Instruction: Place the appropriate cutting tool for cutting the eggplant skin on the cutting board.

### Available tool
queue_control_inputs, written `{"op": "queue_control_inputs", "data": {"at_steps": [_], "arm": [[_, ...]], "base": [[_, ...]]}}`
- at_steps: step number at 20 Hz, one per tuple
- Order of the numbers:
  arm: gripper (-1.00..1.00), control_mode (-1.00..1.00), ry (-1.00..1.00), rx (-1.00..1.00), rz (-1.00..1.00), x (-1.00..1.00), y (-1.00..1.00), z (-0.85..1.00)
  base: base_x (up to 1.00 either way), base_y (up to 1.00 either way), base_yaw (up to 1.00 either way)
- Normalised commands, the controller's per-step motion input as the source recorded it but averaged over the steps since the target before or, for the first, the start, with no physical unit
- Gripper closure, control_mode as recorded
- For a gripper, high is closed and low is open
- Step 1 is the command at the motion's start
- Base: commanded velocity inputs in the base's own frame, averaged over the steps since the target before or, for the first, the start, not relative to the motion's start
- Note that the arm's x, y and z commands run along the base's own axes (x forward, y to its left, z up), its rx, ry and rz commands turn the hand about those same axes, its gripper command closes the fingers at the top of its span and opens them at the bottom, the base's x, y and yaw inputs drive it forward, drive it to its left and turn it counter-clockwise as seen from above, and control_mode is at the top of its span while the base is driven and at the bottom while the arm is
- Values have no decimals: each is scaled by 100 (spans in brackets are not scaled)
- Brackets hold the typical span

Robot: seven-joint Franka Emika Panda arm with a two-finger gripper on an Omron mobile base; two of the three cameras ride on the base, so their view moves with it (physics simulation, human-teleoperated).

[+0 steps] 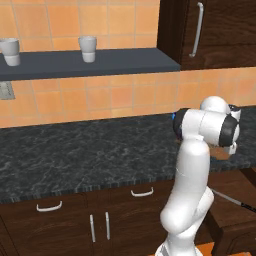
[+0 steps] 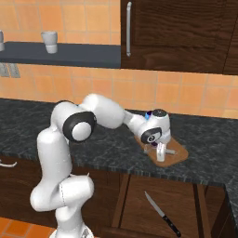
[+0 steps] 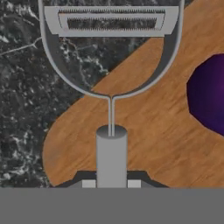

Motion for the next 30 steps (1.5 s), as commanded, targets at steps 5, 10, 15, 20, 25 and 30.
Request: {"op": "queue_control_inputs", "data": {"at_steps": [5, 10, 15, 20, 25, 30], "arm": [[100, -100, 3, 4, 0, 44, -21, -7], [-100, -100, 1, 3, 1, 23, -13, -9], [-100, -100, 0, 0, 2, -8, 11, 4], [-100, -100, -9, -6, 4, -58, 57, 43], [-100, -100, -13, -9, 1, -74, 70, 36], [-100, -100, -7, -10, 0, -72, 63, 49]], "base": [[0, 0, 0], [0, 0, 0], [0, 0, 0], [0, 0, 0], [0, 0, 0], [0, 0, 0]]}}
